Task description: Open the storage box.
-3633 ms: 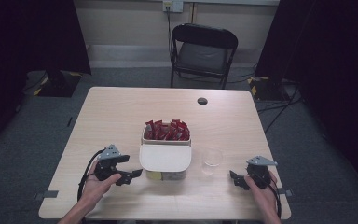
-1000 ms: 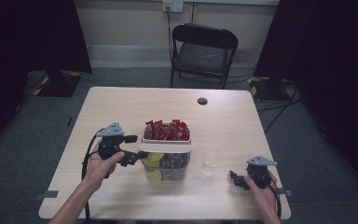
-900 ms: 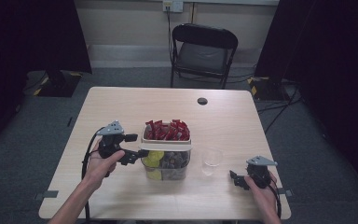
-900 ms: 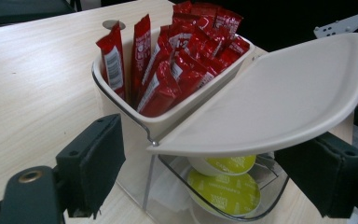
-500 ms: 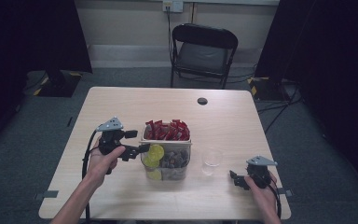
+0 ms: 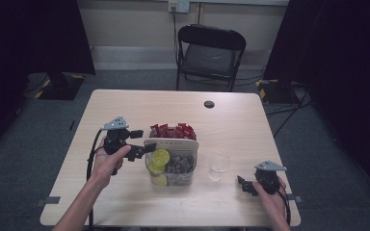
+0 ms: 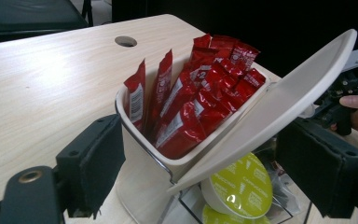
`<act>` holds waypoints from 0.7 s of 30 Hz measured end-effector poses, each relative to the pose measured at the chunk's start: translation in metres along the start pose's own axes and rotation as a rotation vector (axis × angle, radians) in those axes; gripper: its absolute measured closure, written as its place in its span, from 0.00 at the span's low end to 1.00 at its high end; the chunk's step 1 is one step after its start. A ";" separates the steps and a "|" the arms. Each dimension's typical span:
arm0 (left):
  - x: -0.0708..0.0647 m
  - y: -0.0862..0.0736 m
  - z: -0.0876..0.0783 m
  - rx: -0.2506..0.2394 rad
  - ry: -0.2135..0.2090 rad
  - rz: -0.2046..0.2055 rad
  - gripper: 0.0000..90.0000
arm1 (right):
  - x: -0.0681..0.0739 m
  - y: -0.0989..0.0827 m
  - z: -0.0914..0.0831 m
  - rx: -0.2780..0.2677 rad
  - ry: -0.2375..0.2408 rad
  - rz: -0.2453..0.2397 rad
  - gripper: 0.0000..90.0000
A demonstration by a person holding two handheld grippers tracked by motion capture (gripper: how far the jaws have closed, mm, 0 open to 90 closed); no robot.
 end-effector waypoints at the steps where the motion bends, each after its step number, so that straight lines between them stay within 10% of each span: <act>1: 0.001 0.000 0.001 -0.004 -0.004 -0.007 0.17 | 0.000 0.000 0.000 0.000 0.000 0.000 0.13; 21: 0.010 -0.001 0.006 0.003 0.059 -0.016 0.18 | 0.000 0.000 0.000 0.001 0.002 0.000 0.13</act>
Point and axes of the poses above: each handheld gripper's, and its own axes: z roughly forward along the jaws, y roughly out of its top, x roughly to its left, the point moved 2 cm from there along z, roughly forward along the jaws, and after that the axes turned 5 degrees about -x, right-handed, at the moved point
